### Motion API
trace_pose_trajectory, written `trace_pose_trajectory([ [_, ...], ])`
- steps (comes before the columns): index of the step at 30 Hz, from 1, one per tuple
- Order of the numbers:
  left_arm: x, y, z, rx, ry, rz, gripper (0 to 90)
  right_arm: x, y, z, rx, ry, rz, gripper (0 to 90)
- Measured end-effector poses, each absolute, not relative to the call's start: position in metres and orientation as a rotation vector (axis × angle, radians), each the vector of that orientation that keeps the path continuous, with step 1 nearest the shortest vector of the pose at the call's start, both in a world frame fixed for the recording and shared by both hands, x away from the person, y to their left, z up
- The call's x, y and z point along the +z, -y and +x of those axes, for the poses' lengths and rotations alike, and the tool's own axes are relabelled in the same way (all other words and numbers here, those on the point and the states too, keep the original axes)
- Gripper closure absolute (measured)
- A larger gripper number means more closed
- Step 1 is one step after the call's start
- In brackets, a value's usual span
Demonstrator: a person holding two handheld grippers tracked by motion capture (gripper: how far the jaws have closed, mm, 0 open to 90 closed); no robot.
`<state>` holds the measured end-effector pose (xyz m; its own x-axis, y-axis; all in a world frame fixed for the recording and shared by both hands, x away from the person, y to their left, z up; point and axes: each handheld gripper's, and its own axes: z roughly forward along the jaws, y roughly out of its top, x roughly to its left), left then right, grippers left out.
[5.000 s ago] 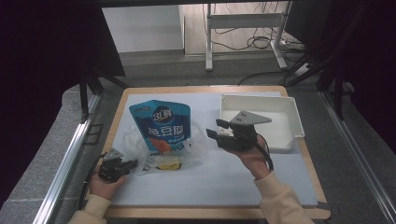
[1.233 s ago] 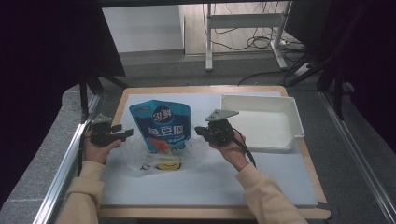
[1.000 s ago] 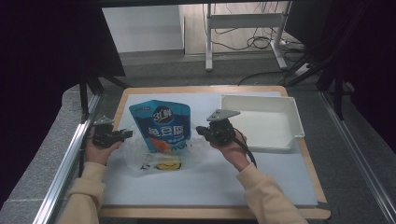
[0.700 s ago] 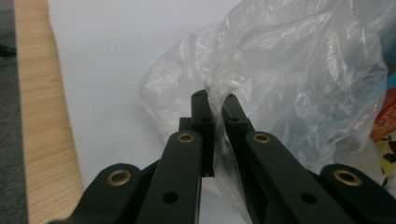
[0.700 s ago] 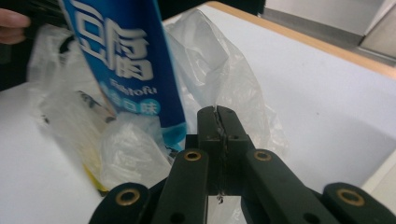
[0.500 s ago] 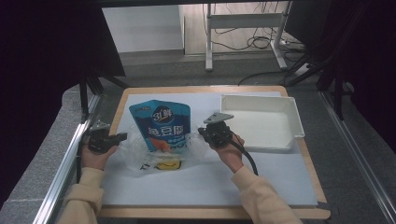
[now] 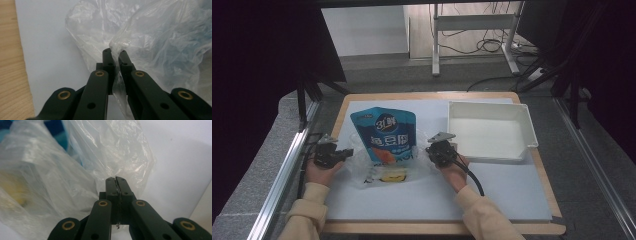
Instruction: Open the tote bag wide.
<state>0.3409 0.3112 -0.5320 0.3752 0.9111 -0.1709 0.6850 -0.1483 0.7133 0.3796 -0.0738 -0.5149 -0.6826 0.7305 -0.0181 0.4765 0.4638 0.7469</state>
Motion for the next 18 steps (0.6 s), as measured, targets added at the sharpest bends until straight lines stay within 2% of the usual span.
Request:
trace_pose_trajectory([
  [10, -0.546, -0.306, 0.340, 0.371, -1.420, 1.929, 88.2, -0.534, 0.079, 0.384, 1.014, -2.404, 1.051, 88.8],
  [18, -0.548, -0.305, 0.338, 0.374, -1.423, 1.930, 88.2, -0.535, 0.082, 0.380, 1.031, -2.391, 1.054, 88.8],
])
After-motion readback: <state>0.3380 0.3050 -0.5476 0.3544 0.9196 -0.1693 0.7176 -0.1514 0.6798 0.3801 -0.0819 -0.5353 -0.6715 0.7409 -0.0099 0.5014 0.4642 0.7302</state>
